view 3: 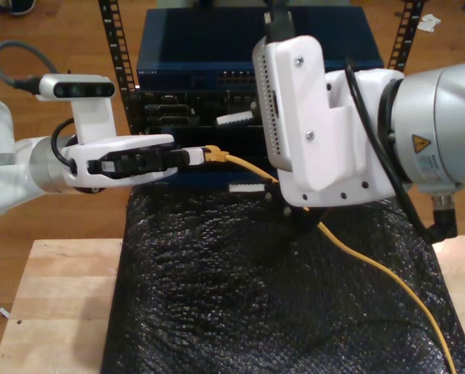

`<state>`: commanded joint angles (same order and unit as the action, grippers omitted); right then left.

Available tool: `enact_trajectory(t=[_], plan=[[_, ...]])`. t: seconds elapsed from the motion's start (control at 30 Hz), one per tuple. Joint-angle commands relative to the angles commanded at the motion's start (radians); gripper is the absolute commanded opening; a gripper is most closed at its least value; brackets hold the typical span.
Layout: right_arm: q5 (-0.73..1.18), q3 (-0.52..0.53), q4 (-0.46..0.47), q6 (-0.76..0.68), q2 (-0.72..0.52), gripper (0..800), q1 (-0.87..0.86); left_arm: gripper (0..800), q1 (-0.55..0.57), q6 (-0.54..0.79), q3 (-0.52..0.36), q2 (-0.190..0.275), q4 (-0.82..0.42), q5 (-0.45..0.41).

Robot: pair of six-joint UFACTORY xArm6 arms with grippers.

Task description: Grab the cable and plug it in

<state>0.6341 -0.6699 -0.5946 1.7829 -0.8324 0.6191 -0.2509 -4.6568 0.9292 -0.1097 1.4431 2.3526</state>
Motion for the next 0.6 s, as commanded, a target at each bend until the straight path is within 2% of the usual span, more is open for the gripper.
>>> enact_trajectory(t=[0.17, 0.33, 0.6], plan=[[-0.011, 0.002, 0.000, -0.002, 0.006, 465, 0.009, 2, 0.000, -0.008, 0.000, 0.000, -0.002, 0.002], [-0.025, 0.003, 0.000, -0.002, 0.021, 415, 0.020, 1, 0.000, -0.048, -0.002, 0.000, -0.003, 0.002], [-0.034, 0.003, -0.002, -0.003, 0.025, 372, 0.023, 2, 0.000, -0.051, -0.002, 0.000, -0.005, 0.003]])
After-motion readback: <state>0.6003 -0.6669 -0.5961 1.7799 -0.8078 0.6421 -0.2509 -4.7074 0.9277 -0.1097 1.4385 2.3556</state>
